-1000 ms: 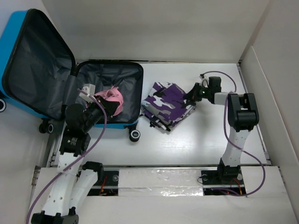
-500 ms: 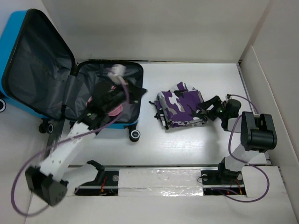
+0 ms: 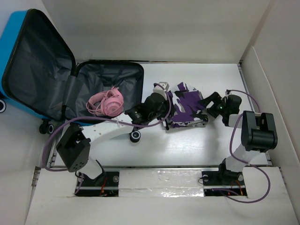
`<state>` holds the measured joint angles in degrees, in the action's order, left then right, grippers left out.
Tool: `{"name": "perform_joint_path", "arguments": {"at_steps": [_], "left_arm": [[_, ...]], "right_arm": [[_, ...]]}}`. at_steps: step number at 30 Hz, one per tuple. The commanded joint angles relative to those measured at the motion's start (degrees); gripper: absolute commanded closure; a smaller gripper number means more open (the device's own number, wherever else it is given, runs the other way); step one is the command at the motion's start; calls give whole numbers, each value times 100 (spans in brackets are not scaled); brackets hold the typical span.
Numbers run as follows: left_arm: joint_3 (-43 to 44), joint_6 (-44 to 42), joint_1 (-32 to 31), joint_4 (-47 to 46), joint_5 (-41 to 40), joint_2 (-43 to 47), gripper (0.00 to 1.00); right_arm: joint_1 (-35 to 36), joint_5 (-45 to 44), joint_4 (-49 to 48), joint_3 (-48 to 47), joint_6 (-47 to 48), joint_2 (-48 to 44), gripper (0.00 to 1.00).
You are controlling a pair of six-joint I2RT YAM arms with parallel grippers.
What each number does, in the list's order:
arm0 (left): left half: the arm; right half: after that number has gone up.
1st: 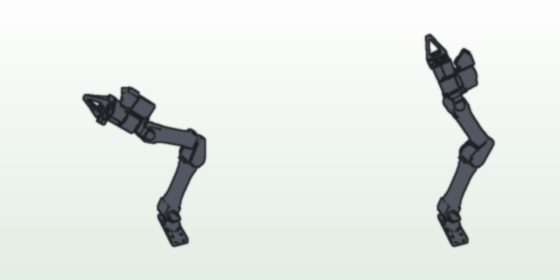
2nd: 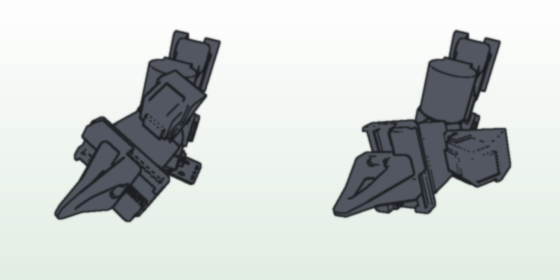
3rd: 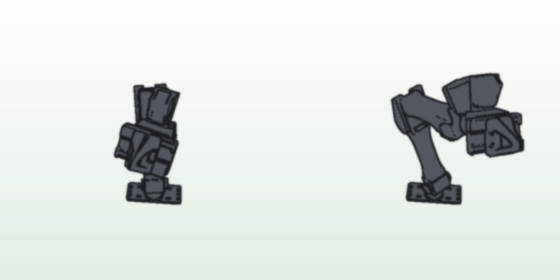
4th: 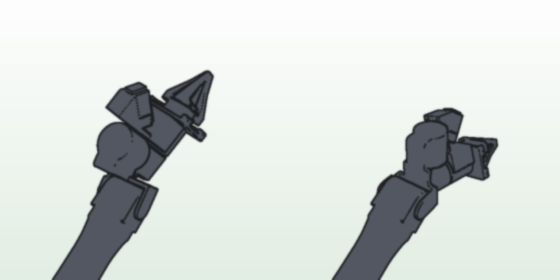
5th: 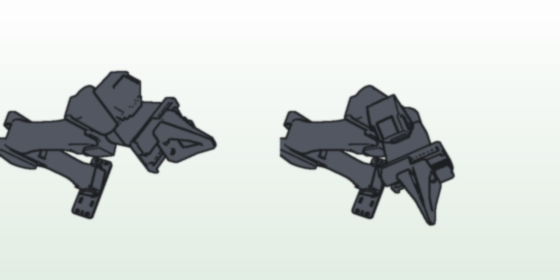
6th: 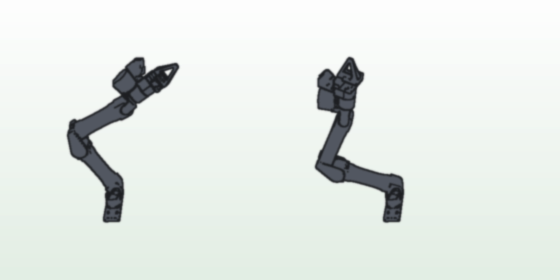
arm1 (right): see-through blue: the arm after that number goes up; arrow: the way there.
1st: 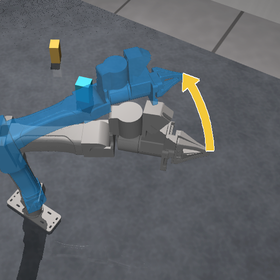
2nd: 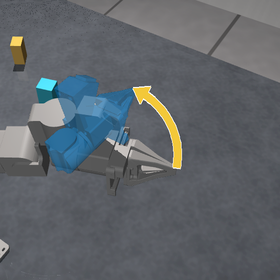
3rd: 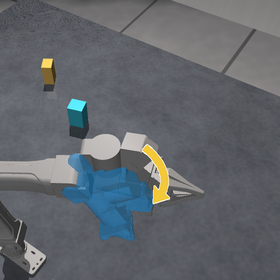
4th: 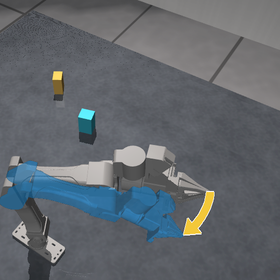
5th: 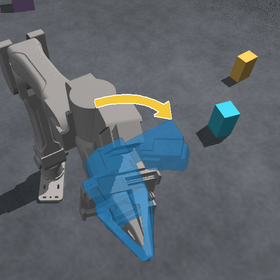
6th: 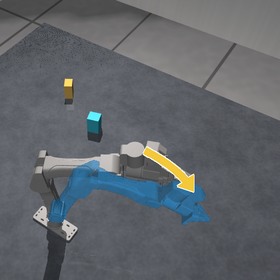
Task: Pack the luggage
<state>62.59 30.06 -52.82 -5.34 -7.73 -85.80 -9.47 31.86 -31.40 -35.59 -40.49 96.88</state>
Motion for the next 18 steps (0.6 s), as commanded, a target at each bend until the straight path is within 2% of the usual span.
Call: {"name": "perform_joint_path", "arguments": {"at_steps": [1, 6, 10, 13, 15, 18], "left_arm": [[-27, 70, -18, -450, -369, -33, 60], [-273, 87, 237, -599, -607, -148, 55], [-361, -18, 290, -477, -1273, -113, 54], [-519, -71, 421, -353, -1399, -7, 53], [-921, -45, 718, -458, -1259, 115, 53], [-1047, -36, 781, -459, -1231, 116, 53]], "right_arm": [[269, -197, 658, -342, 436, -90, 6], [665, -74, 1451, -580, 735, -90, 6], [1210, -109, 1454, -265, 552, -160, 7], [1527, -354, 1530, 122, 454, -713, 8], [1475, -932, 1548, 472, 385, -1615, 12], [1475, -1199, 1610, 588, 436, -1751, 10]]}}
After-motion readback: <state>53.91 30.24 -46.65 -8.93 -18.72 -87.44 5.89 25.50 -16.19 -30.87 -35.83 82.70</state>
